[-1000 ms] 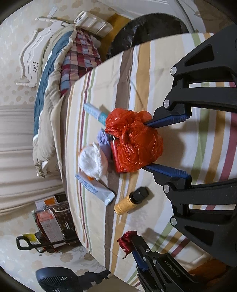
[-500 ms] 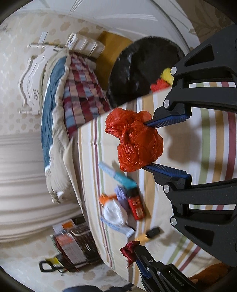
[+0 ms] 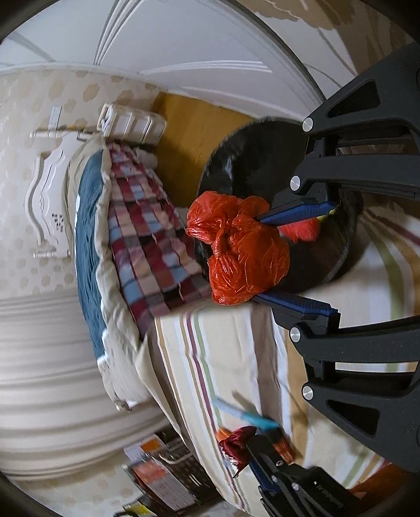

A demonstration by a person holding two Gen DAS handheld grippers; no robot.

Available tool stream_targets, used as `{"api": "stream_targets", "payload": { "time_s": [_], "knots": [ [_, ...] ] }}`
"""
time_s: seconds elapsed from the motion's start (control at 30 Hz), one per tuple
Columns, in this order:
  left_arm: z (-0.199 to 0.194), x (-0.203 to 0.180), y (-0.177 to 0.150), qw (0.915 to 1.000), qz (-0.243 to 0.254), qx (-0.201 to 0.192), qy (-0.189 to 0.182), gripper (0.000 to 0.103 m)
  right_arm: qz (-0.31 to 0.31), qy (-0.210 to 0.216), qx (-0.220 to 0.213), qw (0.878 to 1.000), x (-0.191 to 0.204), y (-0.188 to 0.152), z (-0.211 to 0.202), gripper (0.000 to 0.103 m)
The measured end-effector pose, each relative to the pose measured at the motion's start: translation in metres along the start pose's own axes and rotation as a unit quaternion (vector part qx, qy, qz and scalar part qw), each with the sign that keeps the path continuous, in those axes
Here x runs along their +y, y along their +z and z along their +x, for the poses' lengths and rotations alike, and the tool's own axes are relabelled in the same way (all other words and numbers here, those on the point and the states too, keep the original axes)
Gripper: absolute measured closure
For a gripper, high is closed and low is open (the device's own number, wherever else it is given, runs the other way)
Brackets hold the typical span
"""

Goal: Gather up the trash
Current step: 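Carry the bag and cloth over the black bin and open both grippers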

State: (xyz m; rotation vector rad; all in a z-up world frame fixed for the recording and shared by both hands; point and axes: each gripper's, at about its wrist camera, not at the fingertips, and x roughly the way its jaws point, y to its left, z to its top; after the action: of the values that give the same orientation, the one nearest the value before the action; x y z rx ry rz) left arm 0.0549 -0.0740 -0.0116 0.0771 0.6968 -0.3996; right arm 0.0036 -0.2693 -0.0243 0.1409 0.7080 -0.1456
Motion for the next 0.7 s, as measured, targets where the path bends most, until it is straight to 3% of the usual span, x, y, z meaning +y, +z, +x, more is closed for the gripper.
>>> {"api": "stream_targets", "payload": {
  "time_s": [0.37, 0.7],
  "knots": [
    [0.057, -0.047, 0.026, 0.9989, 0.035, 0.023, -0.020, 0.073, 0.042, -0.023, 0.012, 0.999, -0.054, 0.011, 0.034, 0.064],
    [0.083, -0.073, 0.035, 0.9974, 0.058, 0.036, -0.022, 0.073, 0.054, -0.028, 0.015, 0.998, -0.072, 0.018, 0.050, 0.063]
  ]
}}
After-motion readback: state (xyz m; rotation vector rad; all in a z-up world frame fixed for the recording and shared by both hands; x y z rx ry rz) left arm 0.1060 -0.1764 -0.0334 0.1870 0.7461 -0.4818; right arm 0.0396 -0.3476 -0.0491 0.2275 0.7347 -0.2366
